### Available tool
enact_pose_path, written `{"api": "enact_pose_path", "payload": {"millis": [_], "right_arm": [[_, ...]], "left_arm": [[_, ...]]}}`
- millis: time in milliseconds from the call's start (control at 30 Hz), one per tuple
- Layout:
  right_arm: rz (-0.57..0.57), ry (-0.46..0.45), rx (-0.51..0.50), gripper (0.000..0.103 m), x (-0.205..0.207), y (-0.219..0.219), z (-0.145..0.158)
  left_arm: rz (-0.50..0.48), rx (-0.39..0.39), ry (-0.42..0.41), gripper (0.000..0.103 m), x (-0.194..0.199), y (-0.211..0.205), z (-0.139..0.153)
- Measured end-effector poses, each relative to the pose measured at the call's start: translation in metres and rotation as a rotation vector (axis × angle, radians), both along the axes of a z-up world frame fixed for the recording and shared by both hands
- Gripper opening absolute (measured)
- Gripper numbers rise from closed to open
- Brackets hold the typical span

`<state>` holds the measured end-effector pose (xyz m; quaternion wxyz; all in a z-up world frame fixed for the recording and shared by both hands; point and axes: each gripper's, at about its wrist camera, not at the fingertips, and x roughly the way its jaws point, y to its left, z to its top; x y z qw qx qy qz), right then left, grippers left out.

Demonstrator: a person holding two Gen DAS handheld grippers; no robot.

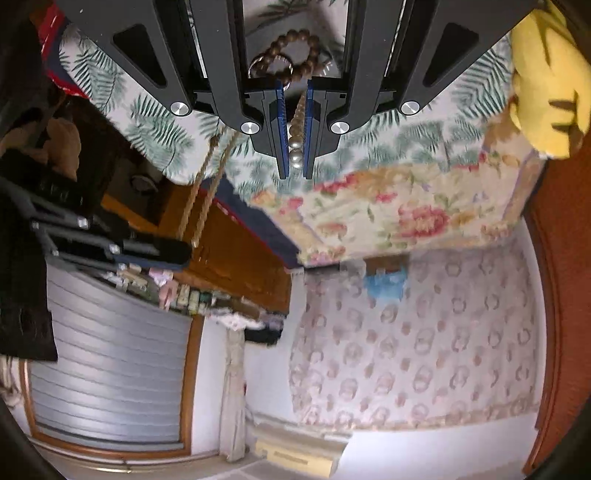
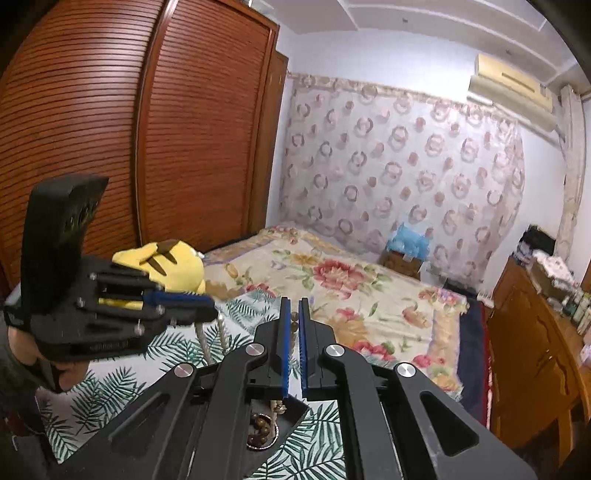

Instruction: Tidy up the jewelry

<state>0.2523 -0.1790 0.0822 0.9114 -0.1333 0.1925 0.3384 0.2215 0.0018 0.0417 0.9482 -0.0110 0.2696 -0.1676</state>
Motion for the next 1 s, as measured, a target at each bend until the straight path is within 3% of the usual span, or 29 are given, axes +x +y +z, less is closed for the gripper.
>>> {"api": "enact_pose_path", "payload": {"millis": [267, 467, 833, 1000], "right_arm": [[0.006, 0.117, -0.052, 0.005, 0.026, 0.021, -0.061], [0.0, 0.185, -0.082, 0.005, 0.033, 0.032, -0.093], [-0.021, 0.232, -0.067, 0.006, 0.016, 0.024, -0.11], [-0.026, 0.231, -0.059, 0.017, -0.002, 0.019, -0.111]], "left_arm": [[0.006, -0.003, 0.082, 0.007, 0.009, 0.009, -0.044], [0.006, 0.007, 0.11, 0.007, 0.01, 0.009, -0.057], [0.013, 0.013, 0.108, 0.007, -0.012, 0.012, -0.065], [0.012, 0.014, 0.112, 0.008, -0.034, 0.013, -0.071]]}}
